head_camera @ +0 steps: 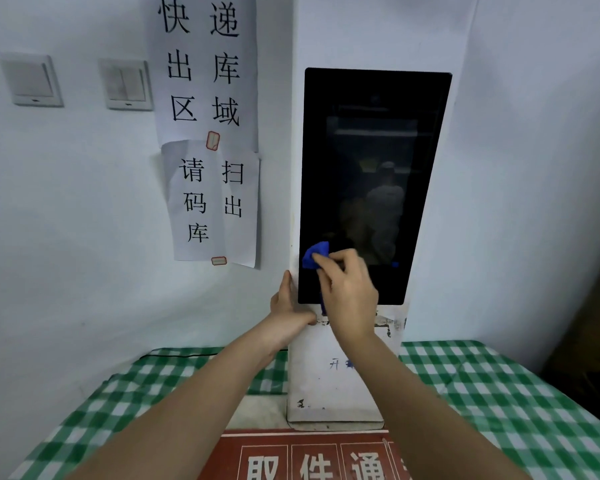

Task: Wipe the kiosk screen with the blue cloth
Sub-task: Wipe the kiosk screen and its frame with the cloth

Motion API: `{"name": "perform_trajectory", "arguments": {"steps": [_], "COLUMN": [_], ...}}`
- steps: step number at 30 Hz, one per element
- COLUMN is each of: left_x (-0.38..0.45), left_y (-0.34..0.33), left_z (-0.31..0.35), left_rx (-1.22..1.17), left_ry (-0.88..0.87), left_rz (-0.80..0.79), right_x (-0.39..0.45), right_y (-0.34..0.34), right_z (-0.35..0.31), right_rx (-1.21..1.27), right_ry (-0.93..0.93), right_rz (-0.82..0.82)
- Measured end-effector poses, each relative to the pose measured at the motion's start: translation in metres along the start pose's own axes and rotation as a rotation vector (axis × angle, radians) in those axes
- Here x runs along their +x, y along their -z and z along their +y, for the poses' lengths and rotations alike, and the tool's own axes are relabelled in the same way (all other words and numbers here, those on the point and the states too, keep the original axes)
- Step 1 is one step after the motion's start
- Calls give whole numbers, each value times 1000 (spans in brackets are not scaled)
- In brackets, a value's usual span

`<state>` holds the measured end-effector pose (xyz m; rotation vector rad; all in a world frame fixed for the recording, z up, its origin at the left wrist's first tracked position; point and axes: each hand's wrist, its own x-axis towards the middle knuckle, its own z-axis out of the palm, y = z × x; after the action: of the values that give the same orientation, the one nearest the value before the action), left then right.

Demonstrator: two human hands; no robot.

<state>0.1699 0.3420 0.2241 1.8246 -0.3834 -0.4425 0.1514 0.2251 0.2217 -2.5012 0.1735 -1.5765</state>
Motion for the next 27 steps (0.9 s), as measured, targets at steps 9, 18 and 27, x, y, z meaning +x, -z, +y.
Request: {"name": "perform_trajectory", "arguments": {"steps": [9, 18, 27], "left_x": [-5, -10, -8], "left_y": [3, 6, 5], "left_z": [-2, -6, -5], "left_rx": [-14, 26, -1], "left_ry": [11, 65, 90], "left_rz": [-1, -17, 1], "right_x": [8, -13, -13], "right_y": [3, -3, -6], "right_z": [-2, 5, 0], "right_rx": [-32, -144, -144], "right_ry": [70, 386, 310], "right_rz": [-39, -268, -248]}}
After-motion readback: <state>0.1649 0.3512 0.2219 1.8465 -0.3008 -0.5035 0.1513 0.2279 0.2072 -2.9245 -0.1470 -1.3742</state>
